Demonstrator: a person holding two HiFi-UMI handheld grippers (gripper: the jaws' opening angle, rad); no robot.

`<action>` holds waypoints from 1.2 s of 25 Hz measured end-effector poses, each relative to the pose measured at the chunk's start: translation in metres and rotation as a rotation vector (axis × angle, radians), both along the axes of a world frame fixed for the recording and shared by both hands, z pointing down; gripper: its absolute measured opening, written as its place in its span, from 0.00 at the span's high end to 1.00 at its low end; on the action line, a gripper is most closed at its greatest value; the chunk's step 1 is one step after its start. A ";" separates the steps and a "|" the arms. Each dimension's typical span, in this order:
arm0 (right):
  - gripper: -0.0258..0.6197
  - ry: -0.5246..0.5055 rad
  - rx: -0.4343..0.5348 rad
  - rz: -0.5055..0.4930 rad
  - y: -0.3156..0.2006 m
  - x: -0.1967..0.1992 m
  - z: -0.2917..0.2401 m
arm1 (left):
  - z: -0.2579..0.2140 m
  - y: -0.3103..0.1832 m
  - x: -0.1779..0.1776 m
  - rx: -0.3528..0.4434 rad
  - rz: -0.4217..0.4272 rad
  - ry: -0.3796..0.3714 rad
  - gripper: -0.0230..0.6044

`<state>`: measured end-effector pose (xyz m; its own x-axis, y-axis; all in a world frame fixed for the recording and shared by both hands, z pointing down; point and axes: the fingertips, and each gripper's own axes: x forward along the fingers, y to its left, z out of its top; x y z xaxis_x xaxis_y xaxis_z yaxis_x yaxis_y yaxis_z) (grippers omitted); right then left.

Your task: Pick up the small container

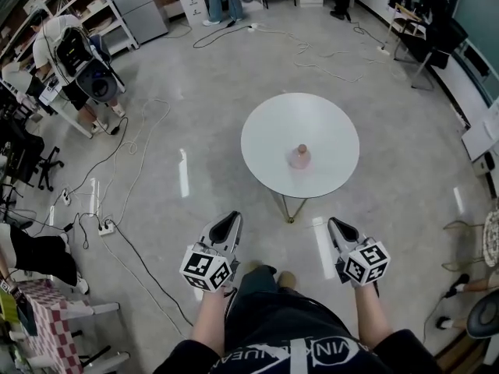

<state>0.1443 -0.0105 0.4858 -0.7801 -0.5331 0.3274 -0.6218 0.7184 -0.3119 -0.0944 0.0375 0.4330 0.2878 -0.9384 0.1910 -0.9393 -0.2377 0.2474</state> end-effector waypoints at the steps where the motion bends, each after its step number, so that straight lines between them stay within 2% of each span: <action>1: 0.95 0.005 -0.009 0.001 -0.001 -0.003 0.004 | 0.003 -0.004 -0.003 -0.006 0.001 0.007 0.92; 7: 0.95 0.036 -0.025 0.047 -0.027 -0.011 0.016 | 0.023 -0.047 -0.008 -0.029 0.076 0.026 0.92; 12: 0.95 0.057 -0.026 0.090 -0.056 -0.011 0.011 | 0.016 -0.099 -0.004 -0.014 0.145 0.036 0.92; 23: 0.95 0.115 -0.053 0.064 -0.110 -0.076 0.026 | 0.037 -0.182 -0.028 -0.064 0.244 0.063 0.92; 30: 0.95 0.117 -0.092 0.080 -0.136 -0.098 0.036 | 0.049 -0.222 -0.034 -0.090 0.296 0.075 0.92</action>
<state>0.0462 -0.1468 0.5220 -0.6905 -0.5554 0.4635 -0.7115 0.6372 -0.2964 -0.1289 -0.1849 0.4820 0.5626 -0.7919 0.2374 -0.8108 -0.4725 0.3453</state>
